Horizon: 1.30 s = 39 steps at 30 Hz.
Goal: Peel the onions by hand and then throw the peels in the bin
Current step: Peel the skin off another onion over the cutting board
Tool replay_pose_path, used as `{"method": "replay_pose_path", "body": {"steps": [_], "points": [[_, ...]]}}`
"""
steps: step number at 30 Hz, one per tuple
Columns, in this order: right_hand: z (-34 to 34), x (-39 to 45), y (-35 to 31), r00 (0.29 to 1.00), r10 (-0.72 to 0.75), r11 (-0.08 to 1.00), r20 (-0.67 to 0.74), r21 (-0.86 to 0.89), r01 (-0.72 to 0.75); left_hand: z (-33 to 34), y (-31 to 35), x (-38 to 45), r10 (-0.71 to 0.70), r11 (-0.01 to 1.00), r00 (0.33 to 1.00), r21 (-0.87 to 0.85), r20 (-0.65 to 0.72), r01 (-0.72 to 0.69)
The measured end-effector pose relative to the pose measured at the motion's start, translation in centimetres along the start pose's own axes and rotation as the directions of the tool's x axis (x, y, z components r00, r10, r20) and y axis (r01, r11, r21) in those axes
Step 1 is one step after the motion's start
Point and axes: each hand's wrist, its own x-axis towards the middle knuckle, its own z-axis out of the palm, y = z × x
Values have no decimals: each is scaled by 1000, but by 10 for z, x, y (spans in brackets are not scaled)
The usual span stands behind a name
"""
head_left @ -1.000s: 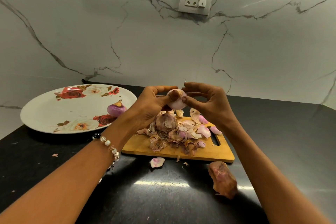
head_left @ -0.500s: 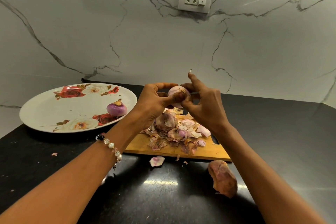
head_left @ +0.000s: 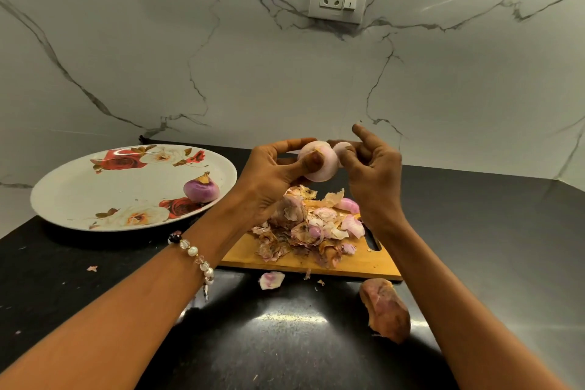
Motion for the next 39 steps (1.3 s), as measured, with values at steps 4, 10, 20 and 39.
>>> {"method": "replay_pose_path", "body": {"steps": [4,10,20,39], "points": [[-7,1,-4,972,152,945,177,262,-195,-7,-2,1,-47,996,999,-73,12,48],[-8,2,0,919,291,883,268,294,-365,-7,-3,3,-86,990,993,-105,85,94],[-6,0,2,943,226,946,246,175,-272,-7,-6,4,-109,985,994,-134,11,109],[-5,3,-4,906,356,763,228,488,-423,-6,1,1,-143,934,985,-315,98,167]]}}
